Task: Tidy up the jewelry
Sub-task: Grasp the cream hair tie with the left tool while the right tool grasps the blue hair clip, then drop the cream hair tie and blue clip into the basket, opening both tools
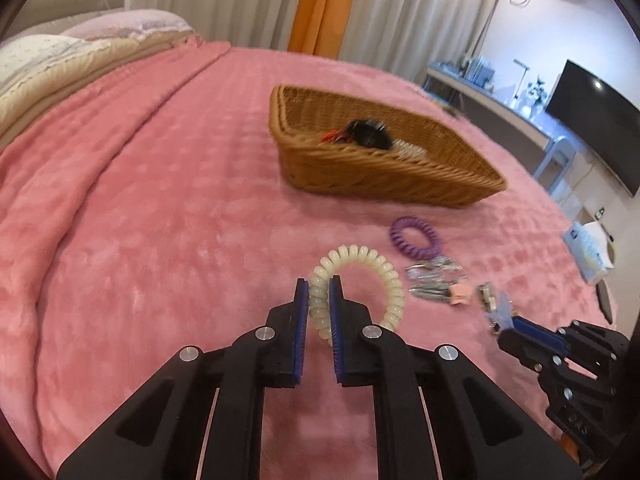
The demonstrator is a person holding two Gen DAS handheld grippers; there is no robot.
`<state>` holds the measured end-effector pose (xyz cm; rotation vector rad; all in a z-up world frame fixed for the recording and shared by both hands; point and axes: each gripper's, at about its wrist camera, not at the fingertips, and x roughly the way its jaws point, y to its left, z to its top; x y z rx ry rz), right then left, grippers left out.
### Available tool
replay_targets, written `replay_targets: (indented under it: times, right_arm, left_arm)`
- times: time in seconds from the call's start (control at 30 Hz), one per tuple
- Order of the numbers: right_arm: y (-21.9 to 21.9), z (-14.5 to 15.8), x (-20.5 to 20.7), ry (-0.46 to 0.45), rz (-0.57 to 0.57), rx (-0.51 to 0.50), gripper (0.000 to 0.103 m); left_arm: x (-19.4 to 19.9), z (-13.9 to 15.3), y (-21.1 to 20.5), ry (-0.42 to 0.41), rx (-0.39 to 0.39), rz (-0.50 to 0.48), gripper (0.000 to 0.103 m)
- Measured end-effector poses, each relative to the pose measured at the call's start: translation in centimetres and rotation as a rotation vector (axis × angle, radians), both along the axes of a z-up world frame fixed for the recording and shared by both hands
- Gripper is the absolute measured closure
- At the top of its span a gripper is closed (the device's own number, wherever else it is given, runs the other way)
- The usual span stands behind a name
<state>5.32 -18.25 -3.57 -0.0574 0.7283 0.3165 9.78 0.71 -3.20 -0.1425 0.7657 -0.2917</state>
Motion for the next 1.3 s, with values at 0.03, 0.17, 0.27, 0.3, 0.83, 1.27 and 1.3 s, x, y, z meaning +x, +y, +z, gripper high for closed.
replay_targets:
  times: [0.03,0.17,0.27,0.3,0.83,1.27,1.3]
  right_arm:
    - [-0.2,0.4,-0.1,-0.01,-0.004,0.007,0.093]
    - [-0.8,2.4,-0.3,-0.059,-0.015,0.027,0.093]
    - [-1.1,4.2,0.3,-0.098,-0.044,-0.004,0.093]
    - [-1.3,4.8,0.5,-0.112,-0.046,-0.001,0.093]
    - [-6.0,10.1,15.4,-0.133,-0.143,0.072,0.093]
    - [-8.0,5.2,25.5,0.069,-0.099,0.165,0.093]
    - [-7.9,4.7,25.8,0.081,-0.1,0.166,0.093]
  left_arm:
    - [-0.3,0.3,-0.1,-0.01,-0.007,-0.002,0.094]
    - [-1.3,2.6,-0.8,-0.074,-0.021,-0.015,0.094]
    - [-1.4,4.6,-1.7,-0.123,-0.017,-0.026,0.094]
    - [-1.4,5.2,-2.0,-0.138,-0.016,-0.029,0.094]
    - [8.5,9.3,-7.9,-0.202,0.004,-0.046,0.094]
    - [13.9,4.1,-11.2,-0.108,0.037,-0.072,0.094]
    - [14.0,4.0,-11.2,-0.103,0.036,-0.073,0.094]
